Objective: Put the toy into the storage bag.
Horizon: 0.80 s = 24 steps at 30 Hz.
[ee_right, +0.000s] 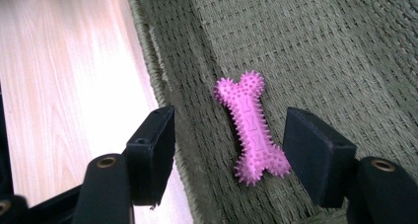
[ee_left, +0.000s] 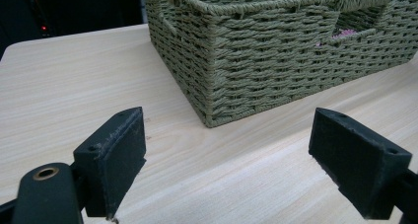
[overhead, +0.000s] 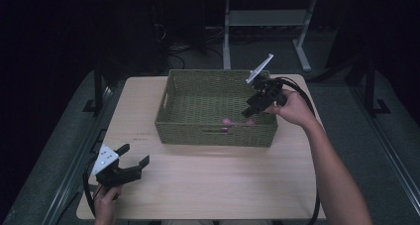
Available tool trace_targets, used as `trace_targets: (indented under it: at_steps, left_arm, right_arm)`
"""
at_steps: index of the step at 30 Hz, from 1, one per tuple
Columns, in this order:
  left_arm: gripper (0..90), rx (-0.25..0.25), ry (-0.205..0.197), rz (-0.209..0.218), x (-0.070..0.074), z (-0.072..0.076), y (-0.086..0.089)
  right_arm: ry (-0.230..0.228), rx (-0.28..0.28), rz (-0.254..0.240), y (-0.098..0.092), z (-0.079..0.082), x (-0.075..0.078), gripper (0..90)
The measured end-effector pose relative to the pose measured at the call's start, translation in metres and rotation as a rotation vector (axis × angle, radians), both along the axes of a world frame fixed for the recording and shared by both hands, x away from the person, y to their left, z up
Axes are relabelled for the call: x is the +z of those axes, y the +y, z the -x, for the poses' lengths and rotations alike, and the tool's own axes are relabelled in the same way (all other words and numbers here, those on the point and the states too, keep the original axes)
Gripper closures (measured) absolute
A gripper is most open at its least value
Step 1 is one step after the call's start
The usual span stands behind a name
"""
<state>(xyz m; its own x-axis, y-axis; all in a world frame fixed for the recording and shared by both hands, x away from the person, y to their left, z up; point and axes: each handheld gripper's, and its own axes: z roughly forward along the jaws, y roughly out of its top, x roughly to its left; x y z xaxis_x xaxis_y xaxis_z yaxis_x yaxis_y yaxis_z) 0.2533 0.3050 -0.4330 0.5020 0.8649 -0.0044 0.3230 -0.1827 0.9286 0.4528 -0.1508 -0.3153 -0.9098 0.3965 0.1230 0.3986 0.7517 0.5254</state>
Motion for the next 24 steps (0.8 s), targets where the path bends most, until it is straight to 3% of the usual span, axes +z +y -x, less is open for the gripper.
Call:
trace_targets:
  at_steps: [9, 24]
  left_arm:
    - [13.8, -0.001, 0.000, -0.002, 0.000, 0.000, -0.001]
    - [13.8, -0.001, 0.001, -0.004, 0.000, 0.000, -0.001]
  right_arm:
    - [-0.020, -0.012, -0.020, -0.007, 0.013, 0.009, 33.4]
    - [-0.028, -0.025, -0.024, -0.020, 0.030, 0.006, 30.7]
